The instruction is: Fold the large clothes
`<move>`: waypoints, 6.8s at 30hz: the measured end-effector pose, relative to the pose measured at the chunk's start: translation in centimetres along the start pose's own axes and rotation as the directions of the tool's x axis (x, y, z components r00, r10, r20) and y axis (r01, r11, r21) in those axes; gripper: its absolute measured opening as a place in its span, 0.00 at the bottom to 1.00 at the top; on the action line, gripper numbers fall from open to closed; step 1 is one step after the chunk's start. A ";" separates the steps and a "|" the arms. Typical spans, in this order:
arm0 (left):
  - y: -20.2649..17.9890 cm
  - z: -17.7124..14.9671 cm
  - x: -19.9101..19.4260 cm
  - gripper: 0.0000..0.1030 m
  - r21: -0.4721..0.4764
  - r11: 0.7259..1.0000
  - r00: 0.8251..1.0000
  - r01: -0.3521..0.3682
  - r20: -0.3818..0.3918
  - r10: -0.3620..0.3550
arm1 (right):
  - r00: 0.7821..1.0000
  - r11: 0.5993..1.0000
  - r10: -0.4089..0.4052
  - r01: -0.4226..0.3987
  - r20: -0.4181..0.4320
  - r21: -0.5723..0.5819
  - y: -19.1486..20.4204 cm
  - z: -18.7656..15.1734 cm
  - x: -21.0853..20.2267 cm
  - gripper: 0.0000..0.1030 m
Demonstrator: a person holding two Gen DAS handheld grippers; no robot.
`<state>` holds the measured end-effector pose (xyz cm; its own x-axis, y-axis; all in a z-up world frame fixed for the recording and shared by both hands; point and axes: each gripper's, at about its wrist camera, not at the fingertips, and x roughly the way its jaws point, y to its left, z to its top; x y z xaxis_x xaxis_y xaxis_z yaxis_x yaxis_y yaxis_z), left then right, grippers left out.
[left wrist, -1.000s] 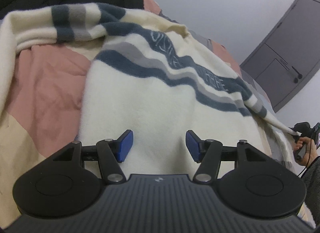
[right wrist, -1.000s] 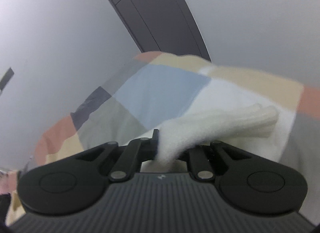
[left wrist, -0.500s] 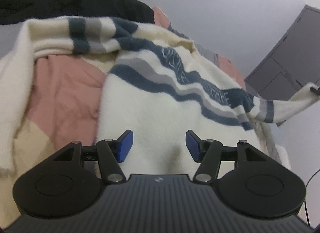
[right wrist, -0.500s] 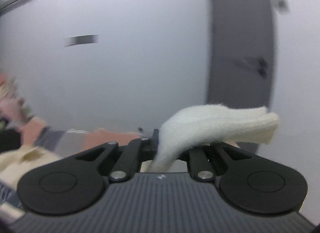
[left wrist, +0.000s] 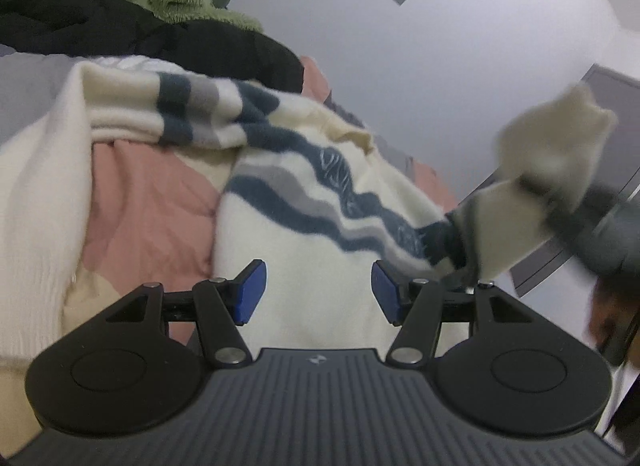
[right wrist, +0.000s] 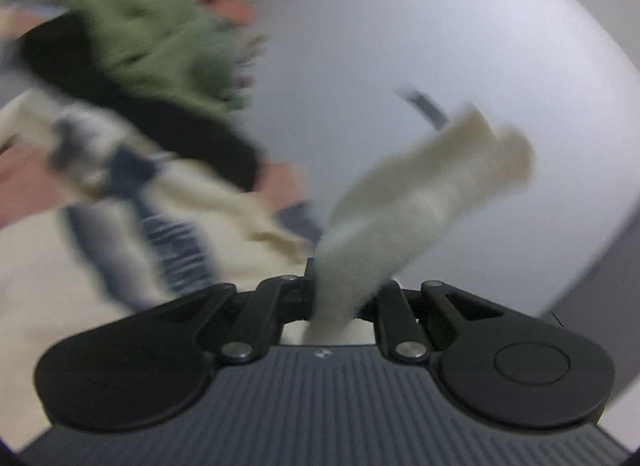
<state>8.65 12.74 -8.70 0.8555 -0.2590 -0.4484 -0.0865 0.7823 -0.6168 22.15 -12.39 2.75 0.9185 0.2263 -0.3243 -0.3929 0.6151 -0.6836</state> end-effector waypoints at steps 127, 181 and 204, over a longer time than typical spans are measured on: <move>-2.2 4.9 -7.5 0.15 0.067 0.758 0.757 -0.649 0.166 0.633 | 0.903 0.506 0.388 -0.040 -0.186 0.862 2.7 -15.9 -0.8 0.49; -4.4 0.1 9.3 0.69 0.156 0.987 0.982 0.036 -0.189 -0.006 | 0.926 0.423 0.377 -0.174 0.001 0.889 0.3 -14.9 -2.5 0.51; 1.3 3.3 7.5 0.67 -0.210 0.967 0.984 0.144 -0.076 -0.163 | 0.733 0.451 0.641 -0.599 0.226 0.661 7.6 -9.1 -2.8 0.17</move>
<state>16.64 13.64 -10.72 0.8167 -0.4251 -0.3902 -0.0680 0.6006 -0.7967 16.19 -15.18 -7.48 0.4314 0.7312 -0.5284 -0.6979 0.6416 0.3181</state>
